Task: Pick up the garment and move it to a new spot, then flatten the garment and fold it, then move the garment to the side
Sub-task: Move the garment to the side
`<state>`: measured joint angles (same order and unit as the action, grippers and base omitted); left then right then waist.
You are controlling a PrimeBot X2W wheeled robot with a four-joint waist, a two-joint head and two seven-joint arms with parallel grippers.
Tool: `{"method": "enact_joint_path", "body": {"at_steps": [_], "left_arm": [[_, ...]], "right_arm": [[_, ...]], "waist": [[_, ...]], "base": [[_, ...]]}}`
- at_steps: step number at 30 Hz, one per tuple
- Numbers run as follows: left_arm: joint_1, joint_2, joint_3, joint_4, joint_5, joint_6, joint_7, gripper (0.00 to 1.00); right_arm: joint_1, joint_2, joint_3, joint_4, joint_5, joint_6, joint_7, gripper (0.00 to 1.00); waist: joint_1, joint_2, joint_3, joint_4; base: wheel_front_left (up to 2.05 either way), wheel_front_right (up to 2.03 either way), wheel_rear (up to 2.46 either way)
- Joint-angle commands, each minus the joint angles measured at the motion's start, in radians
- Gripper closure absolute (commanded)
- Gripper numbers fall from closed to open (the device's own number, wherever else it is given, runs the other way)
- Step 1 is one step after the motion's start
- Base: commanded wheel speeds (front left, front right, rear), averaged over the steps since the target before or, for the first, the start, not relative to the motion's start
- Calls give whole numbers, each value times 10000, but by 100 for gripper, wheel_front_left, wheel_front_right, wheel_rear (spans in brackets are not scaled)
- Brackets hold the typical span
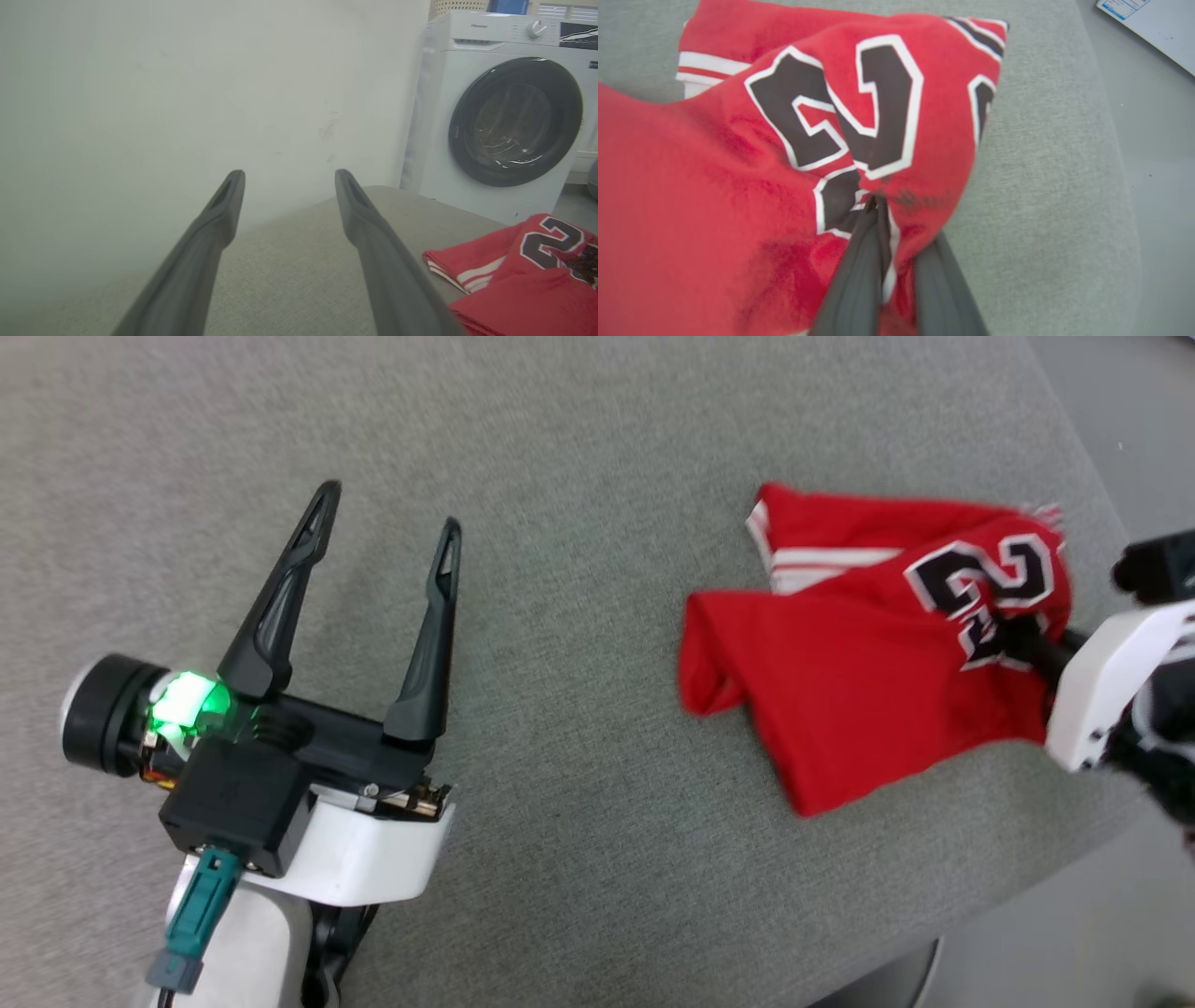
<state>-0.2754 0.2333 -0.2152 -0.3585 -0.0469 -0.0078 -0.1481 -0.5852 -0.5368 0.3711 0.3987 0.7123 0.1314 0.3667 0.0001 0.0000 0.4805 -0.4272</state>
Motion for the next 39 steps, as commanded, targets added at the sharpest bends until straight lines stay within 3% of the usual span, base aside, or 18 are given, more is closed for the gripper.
{"method": "enact_joint_path", "body": {"at_steps": [1, 18, 24, 25, 26, 27, 28, 39], "left_arm": [[-220, 92, -51, -185, 101, -87, 132, 0], [-2381, 441, -942, -1902, 717, -729, 1369, 0], [-2612, 490, -997, -1954, 685, -748, 1482, 0], [-2612, 487, -993, -1922, 662, -735, 1472, 0], [-2617, 481, -989, -1895, 634, -720, 1454, 0], [-2627, 472, -982, -1867, 614, -701, 1430, 0], [-2582, 428, -960, -1782, 554, -633, 1335, 0], [-1365, 154, -640, -963, 97, 36, 398, 0]], "right_arm": [[-419, -79, -72, 278, 47, -15, -154, 100], [-3218, -1525, -1206, 3227, -225, -17, -2286, 100], [-3505, -1352, -1597, 4204, -436, -17, -2939, 100], [-3530, -1278, -1614, 4361, -482, -15, -3016, 96], [-3530, -1210, -1608, 4528, -552, -15, -3113, 62], [-3553, -1129, -1657, 4704, -562, -15, -3209, 6], [-3586, -925, -1803, 5206, -738, -15, -3558, 0], [-3602, -1048, -3075, 7165, -2261, -15, -6076, 0]], "waist": [[-1, 0, 748, -345], [-1, 0, 3141, 103], [-1, 0, 3234, 270], [-1, 0, 3218, 300], [-1, 0, 3203, 329], [-1, 0, 3182, 368], [-1, 0, 3077, 504], [-1, 0, 1732, 1299]], "base": [[0, 0, 0], [0, 0, 0], [0, 0, 0], [0, 0, 0], [0, 0, 0], [0, 0, 0], [0, 0, 0], [0, 0, 0]]}}
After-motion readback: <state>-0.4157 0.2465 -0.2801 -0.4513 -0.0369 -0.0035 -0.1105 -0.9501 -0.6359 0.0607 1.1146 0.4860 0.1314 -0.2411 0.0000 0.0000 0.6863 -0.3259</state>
